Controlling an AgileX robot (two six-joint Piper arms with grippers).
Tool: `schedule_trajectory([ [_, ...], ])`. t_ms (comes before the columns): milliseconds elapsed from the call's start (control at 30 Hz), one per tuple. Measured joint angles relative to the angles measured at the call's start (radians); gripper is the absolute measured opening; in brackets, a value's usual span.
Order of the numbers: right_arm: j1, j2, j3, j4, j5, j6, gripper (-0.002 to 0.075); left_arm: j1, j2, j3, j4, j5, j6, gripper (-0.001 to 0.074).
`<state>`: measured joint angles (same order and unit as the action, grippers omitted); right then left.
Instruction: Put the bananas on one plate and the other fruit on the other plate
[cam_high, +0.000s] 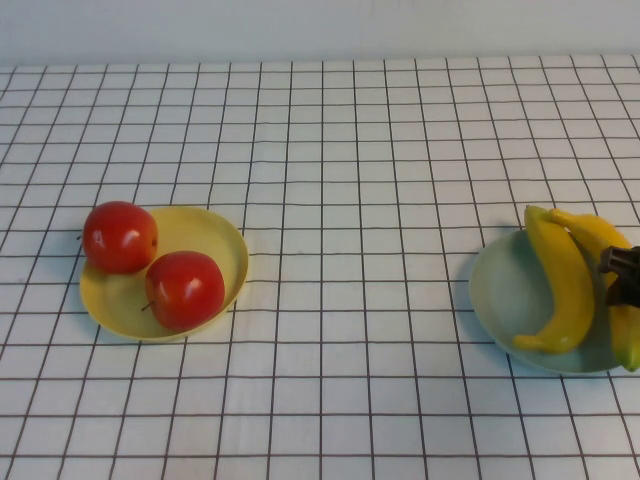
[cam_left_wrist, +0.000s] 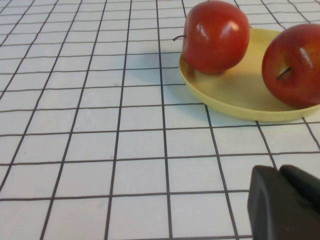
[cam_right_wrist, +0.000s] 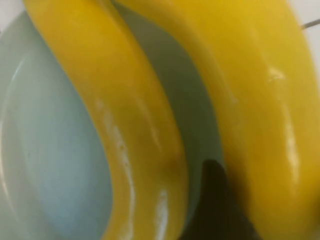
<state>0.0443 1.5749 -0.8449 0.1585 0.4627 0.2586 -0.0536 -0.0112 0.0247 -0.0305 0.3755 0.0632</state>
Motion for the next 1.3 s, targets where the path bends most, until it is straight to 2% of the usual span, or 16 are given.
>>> schedule_trajectory([
  [167,0.005,0.031,-0.039,-0.002,-0.002,-0.004,0.0442,0.000,0.000,0.000,0.000,0.000,0.000,-0.0004],
  [300,0.010,0.038,-0.059,-0.002,-0.002,-0.017,0.0446,0.000,0.000,0.000,0.000,0.000,0.000,-0.0004],
  [400,0.010,0.018,-0.060,-0.004,0.002,-0.021,0.0417,0.000,0.000,0.000,0.000,0.000,0.000,-0.0004],
  [433,0.010,0.001,-0.060,-0.004,0.005,-0.022,0.0386,0.000,0.000,0.000,0.000,0.000,0.000,-0.0004],
  [533,0.015,-0.089,-0.042,-0.006,-0.022,-0.022,0.0212,0.000,0.000,0.000,0.000,0.000,0.000,-0.0004],
  [633,0.027,-0.238,0.047,-0.008,-0.141,-0.024,0.0057,0.000,0.000,0.000,0.000,0.000,0.000,-0.0004],
  [767,0.047,-0.496,0.209,-0.026,-0.341,-0.075,-0.0001,0.000,0.000,0.000,0.000,0.000,0.000,-0.0004],
  [867,0.051,-0.658,0.278,-0.056,-0.368,-0.119,-0.0011,0.000,0.000,0.000,0.000,0.000,0.000,-0.0004],
  [1033,0.051,-0.852,0.294,-0.074,-0.246,-0.157,-0.0014,0.000,0.000,0.000,0.000,0.000,0.000,-0.0004],
  [1167,0.051,-0.965,0.299,-0.101,-0.048,-0.176,-0.0014,0.000,0.000,0.000,0.000,0.000,0.000,-0.0004],
  [1300,0.051,-1.090,0.333,-0.086,0.088,-0.305,-0.0014,0.000,0.000,0.000,0.000,0.000,0.000,-0.0004],
])
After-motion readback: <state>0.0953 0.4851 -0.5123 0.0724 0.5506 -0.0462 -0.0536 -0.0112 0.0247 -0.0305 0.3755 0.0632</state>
